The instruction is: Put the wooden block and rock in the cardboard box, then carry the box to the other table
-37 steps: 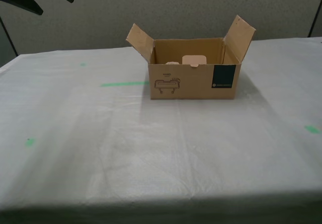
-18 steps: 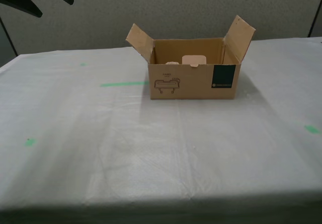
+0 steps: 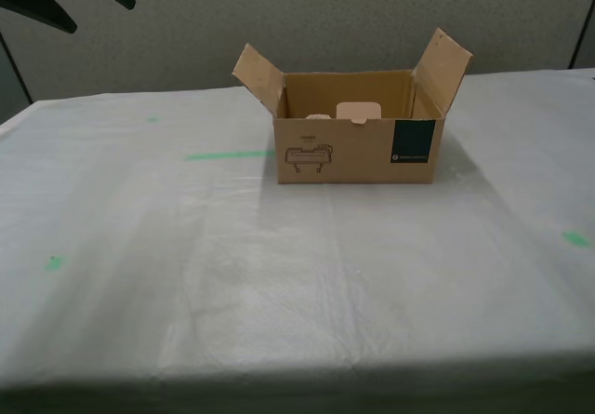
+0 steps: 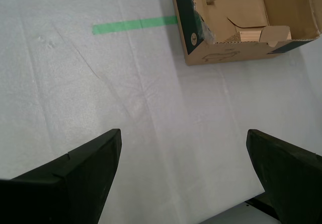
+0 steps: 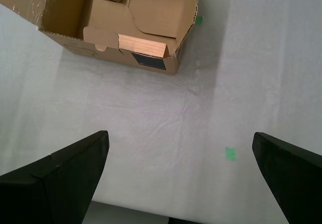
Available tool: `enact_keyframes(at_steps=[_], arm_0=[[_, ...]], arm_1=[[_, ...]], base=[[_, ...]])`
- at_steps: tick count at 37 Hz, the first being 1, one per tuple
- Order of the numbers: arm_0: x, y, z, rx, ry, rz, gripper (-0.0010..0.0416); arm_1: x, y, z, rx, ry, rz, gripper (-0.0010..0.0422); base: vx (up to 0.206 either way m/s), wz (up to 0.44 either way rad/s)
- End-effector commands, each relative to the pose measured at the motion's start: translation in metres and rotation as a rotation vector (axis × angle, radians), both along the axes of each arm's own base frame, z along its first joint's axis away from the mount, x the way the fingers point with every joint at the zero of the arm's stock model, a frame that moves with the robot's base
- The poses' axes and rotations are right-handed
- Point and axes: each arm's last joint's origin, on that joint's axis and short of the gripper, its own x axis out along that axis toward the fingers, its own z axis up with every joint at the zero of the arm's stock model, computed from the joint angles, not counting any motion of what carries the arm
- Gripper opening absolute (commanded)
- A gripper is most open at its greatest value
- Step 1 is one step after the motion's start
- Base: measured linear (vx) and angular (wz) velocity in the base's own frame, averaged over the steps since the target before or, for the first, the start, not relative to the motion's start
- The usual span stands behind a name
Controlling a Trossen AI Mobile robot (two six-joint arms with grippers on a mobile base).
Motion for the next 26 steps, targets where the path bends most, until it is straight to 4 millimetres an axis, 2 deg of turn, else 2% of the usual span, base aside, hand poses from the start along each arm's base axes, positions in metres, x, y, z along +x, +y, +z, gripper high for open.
enact_keyframes(at_steps=[1, 18, 26], arm_0=[[0.000, 0.001, 0.000, 0.003, 0.002, 0.006, 0.0398], [0.000, 0.012, 0.000, 0.102, 0.004, 0.087, 0.0399], [0.004, 0.015, -0.025, 0.104, 0.021, 0.077, 0.0399]], arm_1=[[0.000, 0.000, 0.000, -0.008, 0.007, 0.010, 0.0339], [0.000, 0.000, 0.000, -0.008, 0.005, 0.009, 0.0339], [0.000, 0.000, 0.000, -0.009, 0.002, 0.009, 0.0339]], base=[[0.000, 0.000], [0.000, 0.000], [0.000, 0.000]])
